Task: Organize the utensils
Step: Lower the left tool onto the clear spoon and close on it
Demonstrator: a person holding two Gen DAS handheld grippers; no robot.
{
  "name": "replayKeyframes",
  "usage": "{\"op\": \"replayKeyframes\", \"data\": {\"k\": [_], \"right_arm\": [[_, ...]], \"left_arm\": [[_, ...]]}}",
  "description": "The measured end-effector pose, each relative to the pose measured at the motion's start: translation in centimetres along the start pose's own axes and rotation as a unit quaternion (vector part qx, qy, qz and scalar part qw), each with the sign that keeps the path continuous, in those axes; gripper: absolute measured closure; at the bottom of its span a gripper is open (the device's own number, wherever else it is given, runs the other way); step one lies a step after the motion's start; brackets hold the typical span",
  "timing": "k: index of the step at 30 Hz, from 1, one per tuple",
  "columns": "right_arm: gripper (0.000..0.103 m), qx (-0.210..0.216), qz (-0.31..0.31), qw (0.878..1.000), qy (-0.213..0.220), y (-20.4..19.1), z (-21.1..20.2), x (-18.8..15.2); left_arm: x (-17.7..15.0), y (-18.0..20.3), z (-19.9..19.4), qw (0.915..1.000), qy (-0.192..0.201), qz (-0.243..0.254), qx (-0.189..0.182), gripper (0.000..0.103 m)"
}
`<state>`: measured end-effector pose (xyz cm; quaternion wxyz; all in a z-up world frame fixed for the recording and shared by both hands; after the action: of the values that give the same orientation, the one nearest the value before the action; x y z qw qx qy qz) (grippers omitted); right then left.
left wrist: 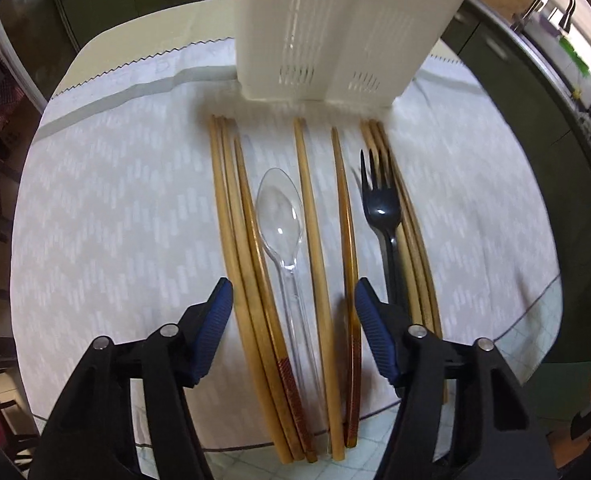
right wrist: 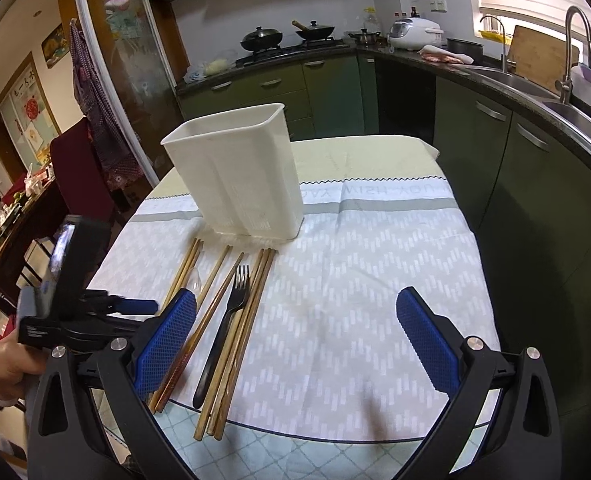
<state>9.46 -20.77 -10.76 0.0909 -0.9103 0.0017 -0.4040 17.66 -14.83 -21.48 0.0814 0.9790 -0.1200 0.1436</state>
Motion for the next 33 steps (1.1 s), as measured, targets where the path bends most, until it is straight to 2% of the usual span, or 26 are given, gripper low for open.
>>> {"op": "replayKeyframes", "data": {"k": [6, 7, 9, 11, 19, 24, 26, 33], "right_arm": [[0.004, 0.010, 0.009, 1.000, 0.002, 0.5, 0.1, -0.3], [0.004, 0.010, 0.011, 1.000, 0.002, 0.7, 0.0, -0.3], [0.004, 0.010, 0.015, 1.000, 0.003, 1.1, 0.0, -0.3], [0.004, 0.013, 0.021, 1.000, 0.003, 1.4, -0.2, -0.4], [0.004, 0.015, 0.023, 1.000, 0.008, 1.8, -0.6, -0.6], [0.004, 0.019, 0.018, 1.000, 0.000, 1.4, -0.3, -0.9], [0.004, 0.025, 0.016, 1.000, -0.008, 0.9, 0.0, -1.1], [0.004, 0.024, -0.021, 0.999, -0.028, -2.0, 1.3, -1.4]], "left_arm": [[1.0, 1.0, 0.1, 0.9999, 0.009, -0.008, -0.011, 0.063], [1.1, 1.0, 0.2, 0.9999, 0.007, -0.008, -0.012, 0.067], [1.1, 0.7, 0.2, 0.9998, -0.004, -0.013, -0.012, 0.069], [1.2, 0.4, 0.9, 0.9997, -0.015, -0.019, -0.008, 0.075], [1.6, 1.3, 2.1, 0.9993, -0.024, -0.025, -0.012, 0.083], [1.4, 0.3, 1.2, 0.9990, -0.021, -0.031, -0.026, 0.087], [1.2, -0.4, 0.9, 0.9988, -0.022, -0.033, -0.029, 0.093], [-0.1, -2.3, -0.1, 0.9987, -0.020, -0.027, -0.038, 0.093]]}}
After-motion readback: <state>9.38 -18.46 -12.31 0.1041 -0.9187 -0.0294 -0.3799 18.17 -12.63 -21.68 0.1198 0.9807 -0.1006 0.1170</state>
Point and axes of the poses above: each gripper's, at about its wrist camera, not at the fingertips, and z roughly the way its jaws point, y to its right, x to its top, the point moved 10 cm from there along z, roughly the way its jaws point, and after that the axes turned 2 degrees about -x, right-handed, at the moved point
